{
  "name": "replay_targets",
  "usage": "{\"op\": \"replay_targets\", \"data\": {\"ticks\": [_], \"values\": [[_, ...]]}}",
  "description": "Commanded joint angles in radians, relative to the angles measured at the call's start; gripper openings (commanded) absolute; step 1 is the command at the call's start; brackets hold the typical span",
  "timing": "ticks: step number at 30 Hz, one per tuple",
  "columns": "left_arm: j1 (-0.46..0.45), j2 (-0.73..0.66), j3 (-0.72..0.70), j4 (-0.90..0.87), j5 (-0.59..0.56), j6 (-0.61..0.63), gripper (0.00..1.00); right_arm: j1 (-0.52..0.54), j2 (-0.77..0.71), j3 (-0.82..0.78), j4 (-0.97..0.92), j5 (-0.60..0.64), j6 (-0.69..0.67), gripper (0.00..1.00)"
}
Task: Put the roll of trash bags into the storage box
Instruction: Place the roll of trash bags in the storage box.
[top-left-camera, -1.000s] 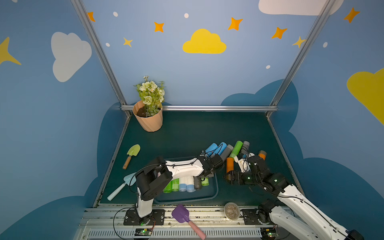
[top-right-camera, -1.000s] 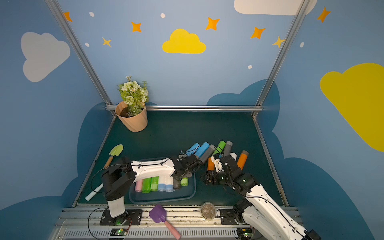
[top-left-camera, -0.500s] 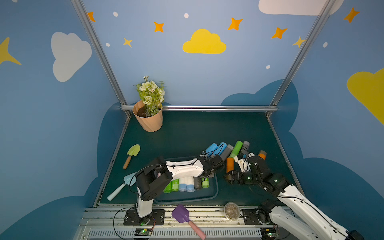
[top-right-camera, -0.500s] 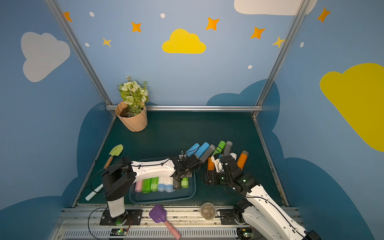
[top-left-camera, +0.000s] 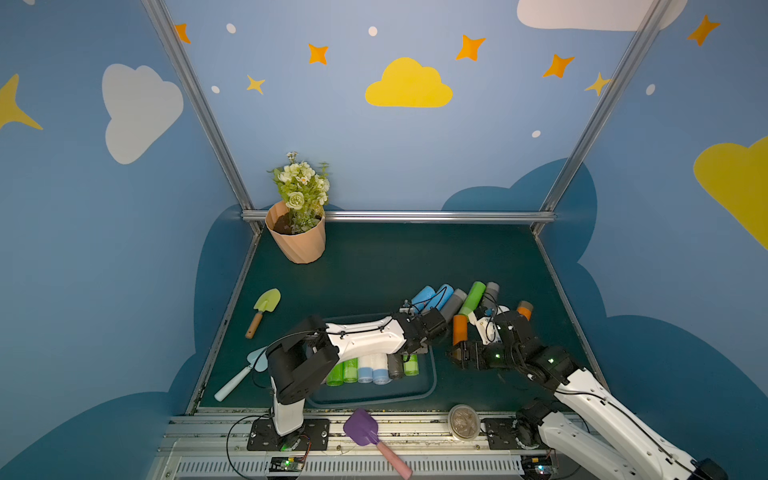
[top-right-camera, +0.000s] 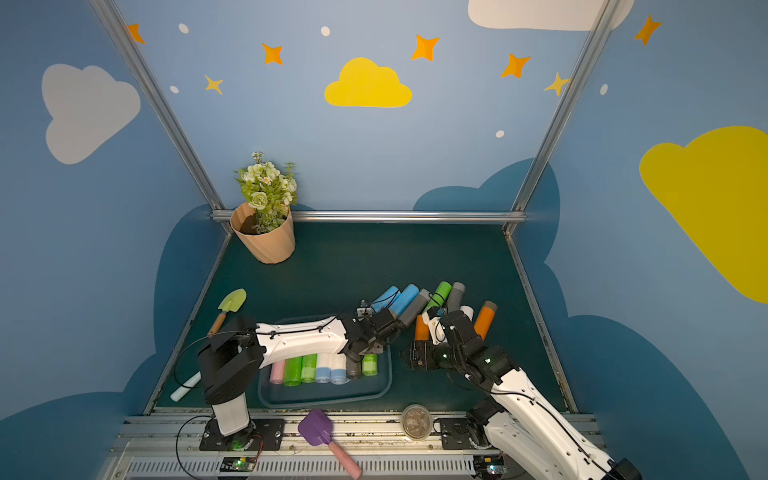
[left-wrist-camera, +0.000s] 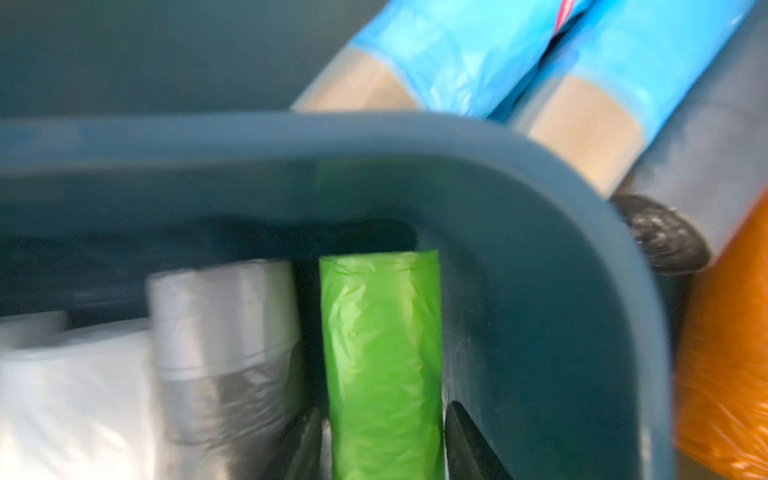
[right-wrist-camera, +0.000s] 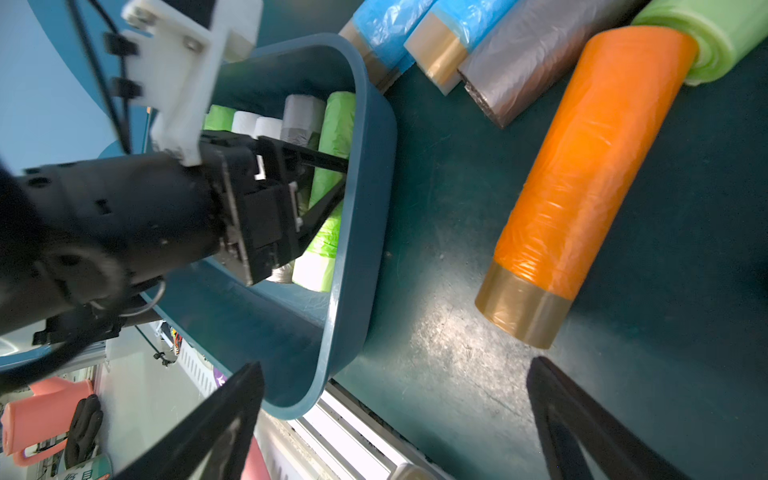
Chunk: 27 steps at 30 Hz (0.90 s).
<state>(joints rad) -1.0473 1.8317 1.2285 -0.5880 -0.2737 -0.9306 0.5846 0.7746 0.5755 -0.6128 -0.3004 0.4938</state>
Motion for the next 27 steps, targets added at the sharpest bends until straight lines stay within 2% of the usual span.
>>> {"op": "replay_targets", "data": {"ticks": [1, 7, 17, 22, 27], "values": [[0.0, -0.051, -0.008, -0.049, -0.034, 0.019, 0.49, -0.008, 0.02, 0.047, -0.041, 0.027, 0.003, 0.97], [-0.001, -0.126, -0.05, -0.034, -0.055, 0.039, 0.51, -0.053, 0.065, 0.088, -0.086, 0.063, 0.005, 0.97], [0.004, -0.215, -0.139, 0.058, -0.064, 0.164, 0.54, -0.23, 0.171, 0.246, -0.232, 0.197, 0.009, 0.97], [0.006, -0.3, -0.193, 0.196, -0.008, 0.342, 0.61, -0.379, 0.222, 0.315, -0.337, 0.307, 0.012, 0.96], [0.038, -0.34, -0.181, 0.277, 0.112, 0.545, 0.72, -0.557, 0.245, 0.367, -0.369, 0.31, -0.033, 0.96]]}}
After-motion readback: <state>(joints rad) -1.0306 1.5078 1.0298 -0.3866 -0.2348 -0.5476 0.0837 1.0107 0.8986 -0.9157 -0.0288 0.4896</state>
